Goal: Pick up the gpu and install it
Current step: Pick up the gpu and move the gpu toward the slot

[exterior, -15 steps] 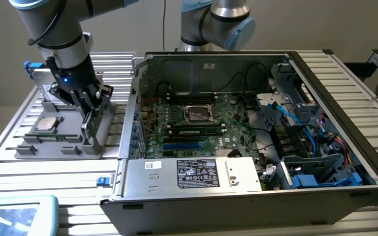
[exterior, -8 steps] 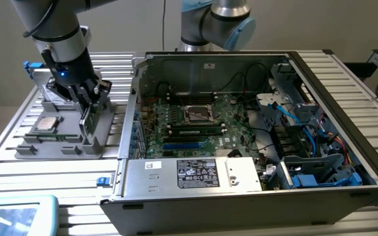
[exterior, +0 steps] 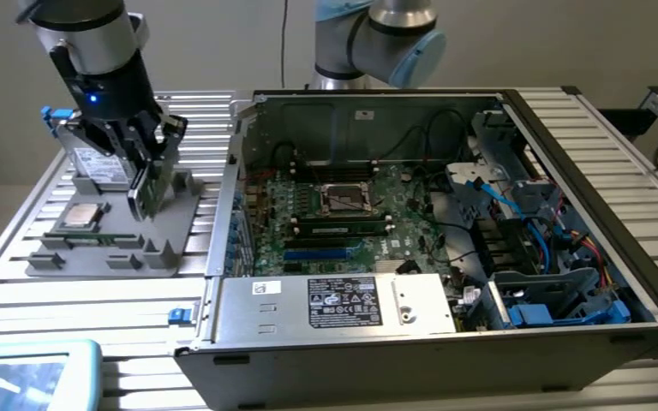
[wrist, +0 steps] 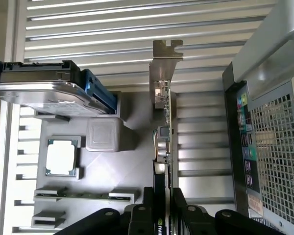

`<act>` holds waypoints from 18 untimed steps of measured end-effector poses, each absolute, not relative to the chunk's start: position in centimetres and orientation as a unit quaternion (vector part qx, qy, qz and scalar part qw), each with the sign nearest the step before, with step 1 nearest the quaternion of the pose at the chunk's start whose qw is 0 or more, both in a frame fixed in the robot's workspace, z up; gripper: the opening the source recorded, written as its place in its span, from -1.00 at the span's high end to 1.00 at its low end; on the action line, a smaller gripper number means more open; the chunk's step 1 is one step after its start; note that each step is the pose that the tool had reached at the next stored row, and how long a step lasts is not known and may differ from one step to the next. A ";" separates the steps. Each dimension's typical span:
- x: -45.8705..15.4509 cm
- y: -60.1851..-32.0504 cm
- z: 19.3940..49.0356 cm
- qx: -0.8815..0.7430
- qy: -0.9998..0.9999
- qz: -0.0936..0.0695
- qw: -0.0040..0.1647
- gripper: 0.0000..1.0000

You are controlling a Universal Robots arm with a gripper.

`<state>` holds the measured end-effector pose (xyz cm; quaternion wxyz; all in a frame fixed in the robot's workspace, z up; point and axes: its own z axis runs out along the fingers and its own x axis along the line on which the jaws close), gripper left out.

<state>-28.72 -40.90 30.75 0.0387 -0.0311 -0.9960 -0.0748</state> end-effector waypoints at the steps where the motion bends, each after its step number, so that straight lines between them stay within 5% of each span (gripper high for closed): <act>1: -28.7 -40.9 31.2 -0.031 -0.996 -0.075 0.039 0.47; 18: -28.2 -41.0 37.3 -0.031 -0.996 -0.075 0.039 0.47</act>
